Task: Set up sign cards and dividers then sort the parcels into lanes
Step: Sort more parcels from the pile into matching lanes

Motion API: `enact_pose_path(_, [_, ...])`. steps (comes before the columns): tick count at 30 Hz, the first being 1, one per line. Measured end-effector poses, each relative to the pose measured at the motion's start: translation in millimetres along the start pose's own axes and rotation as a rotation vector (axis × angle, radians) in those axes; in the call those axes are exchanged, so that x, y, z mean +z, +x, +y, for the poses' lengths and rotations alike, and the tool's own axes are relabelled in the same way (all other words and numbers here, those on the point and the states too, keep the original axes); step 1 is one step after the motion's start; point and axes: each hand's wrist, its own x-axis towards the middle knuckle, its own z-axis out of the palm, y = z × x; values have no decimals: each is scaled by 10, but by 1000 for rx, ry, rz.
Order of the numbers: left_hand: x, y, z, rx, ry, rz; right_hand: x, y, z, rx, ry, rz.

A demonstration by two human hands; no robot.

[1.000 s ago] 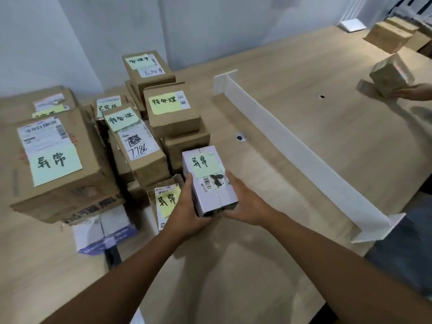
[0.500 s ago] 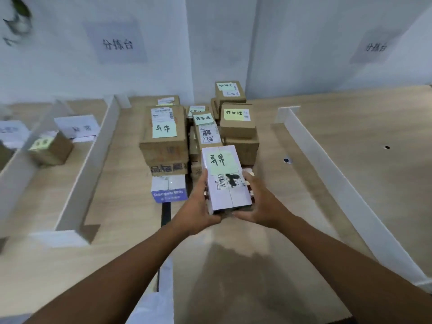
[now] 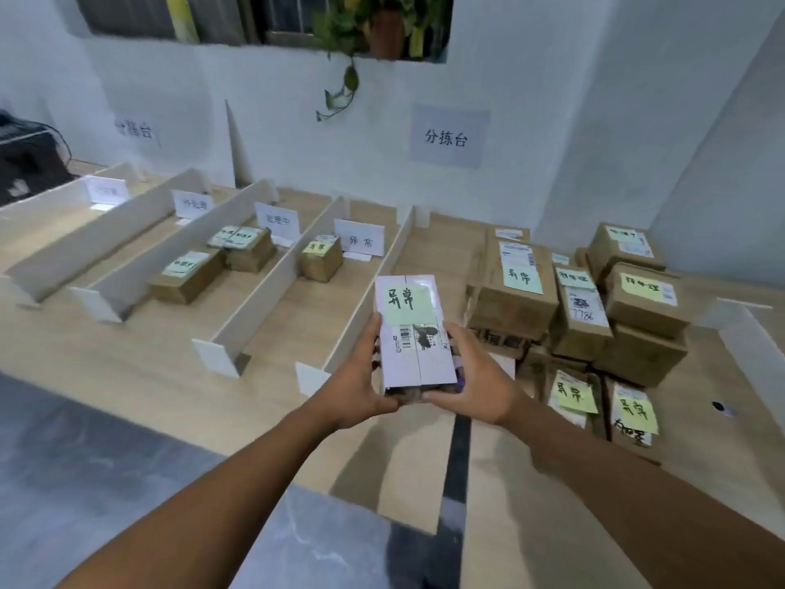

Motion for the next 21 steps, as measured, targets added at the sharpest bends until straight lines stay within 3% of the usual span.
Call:
enact_pose_path(6, [-1345, -198, -752, -65, 71, 72, 987, 1030, -738, -57, 20, -37])
enact_pose_path(12, [-2351, -88, -1373, -106, 85, 25, 1776, 1849, -1149, -75, -45, -17])
enact_pose_path(21, [-2956, 935, -2336, -181, 194, -118, 2477, 3017, -719, 69, -44, -58])
